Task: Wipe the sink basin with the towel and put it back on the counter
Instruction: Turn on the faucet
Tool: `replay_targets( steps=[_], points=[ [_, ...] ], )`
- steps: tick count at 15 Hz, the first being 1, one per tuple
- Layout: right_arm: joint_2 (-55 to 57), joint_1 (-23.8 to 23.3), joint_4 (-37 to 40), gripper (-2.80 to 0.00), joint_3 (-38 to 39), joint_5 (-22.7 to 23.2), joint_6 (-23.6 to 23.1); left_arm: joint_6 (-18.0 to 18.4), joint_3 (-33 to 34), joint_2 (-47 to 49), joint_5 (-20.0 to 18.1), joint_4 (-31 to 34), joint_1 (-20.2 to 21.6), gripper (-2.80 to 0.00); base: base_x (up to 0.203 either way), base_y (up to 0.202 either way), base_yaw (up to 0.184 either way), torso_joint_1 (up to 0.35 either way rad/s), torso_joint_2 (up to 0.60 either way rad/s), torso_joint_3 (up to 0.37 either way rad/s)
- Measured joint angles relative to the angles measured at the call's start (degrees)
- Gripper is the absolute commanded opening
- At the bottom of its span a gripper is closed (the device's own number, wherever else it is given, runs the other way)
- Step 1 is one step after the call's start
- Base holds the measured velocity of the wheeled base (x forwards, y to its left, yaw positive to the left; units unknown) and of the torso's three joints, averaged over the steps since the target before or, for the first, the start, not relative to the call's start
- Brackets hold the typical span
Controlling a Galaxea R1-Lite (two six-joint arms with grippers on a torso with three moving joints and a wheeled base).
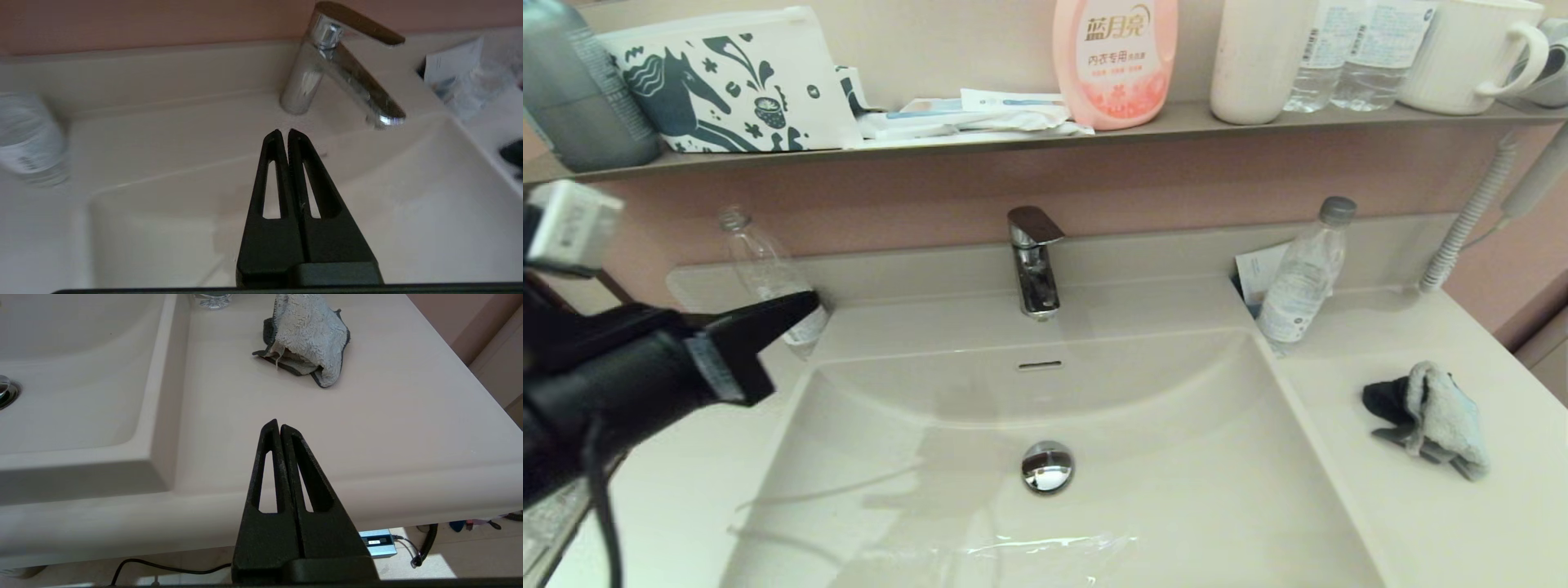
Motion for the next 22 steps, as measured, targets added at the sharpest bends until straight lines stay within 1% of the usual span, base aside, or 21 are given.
replay_targets(
  steps=[1, 3, 5, 7, 9, 13, 17, 20, 22],
  points=[
    [0.00, 0.00, 0.00, -2.80, 0.00, 0.00, 0.00, -1.24, -0.01, 4.09, 3.72, -4.86, -3.09, -2.80, 0.000, 0.000, 0.000, 0.000, 0.00, 0.000],
    [0.00, -0.02, 0.00, -2.80, 0.00, 0.00, 0.00, -2.22, -1.57, 11.20, 8.40, -12.91, -7.10, -2.80, 0.000, 0.000, 0.000, 0.000, 0.00, 0.000],
    [0.00, 0.00, 0.00, -2.80, 0.00, 0.00, 0.00, -2.39, -4.07, 18.10, 12.90, -18.92, -10.51, -2.80, 0.000, 0.000, 0.000, 0.000, 0.00, 0.000],
    [0.00, 0.00, 0.00, -2.80, 0.00, 0.00, 0.00, -1.01, -7.26, 24.27, 16.09, -24.86, -12.86, -2.80, 0.000, 0.000, 0.000, 0.000, 0.00, 0.000],
    [0.00, 0.00, 0.00, -2.80, 0.00, 0.00, 0.00, 1.21, -11.12, 29.61, 17.56, -29.06, -14.43, -2.80, 0.000, 0.000, 0.000, 0.000, 0.00, 0.000],
    [0.00, 0.00, 0.00, -2.80, 0.00, 0.00, 0.00, 1.91, -16.46, 36.84, 19.97, -30.44, -18.02, -2.80, 0.000, 0.000, 0.000, 0.000, 0.00, 0.000],
    [0.00, 0.00, 0.00, -2.80, 0.00, 0.00, 0.00, 1.92, -19.26, 41.52, 20.31, -30.44, -20.18, -2.80, 0.000, 0.000, 0.000, 0.000, 0.00, 0.000],
    [0.00, 0.00, 0.00, -2.80, 0.00, 0.00, 0.00, 2.01, -23.84, 44.24, 21.46, -30.42, -20.98, -2.80, 0.000, 0.000, 0.000, 0.000, 0.00, 0.000],
    [0.00, 0.00, 0.00, -2.80, 0.00, 0.00, 0.00, 3.04, -26.90, 45.34, 21.35, -30.09, -20.27, -2.80, 0.000, 0.000, 0.000, 0.000, 0.00, 0.000]
  ],
)
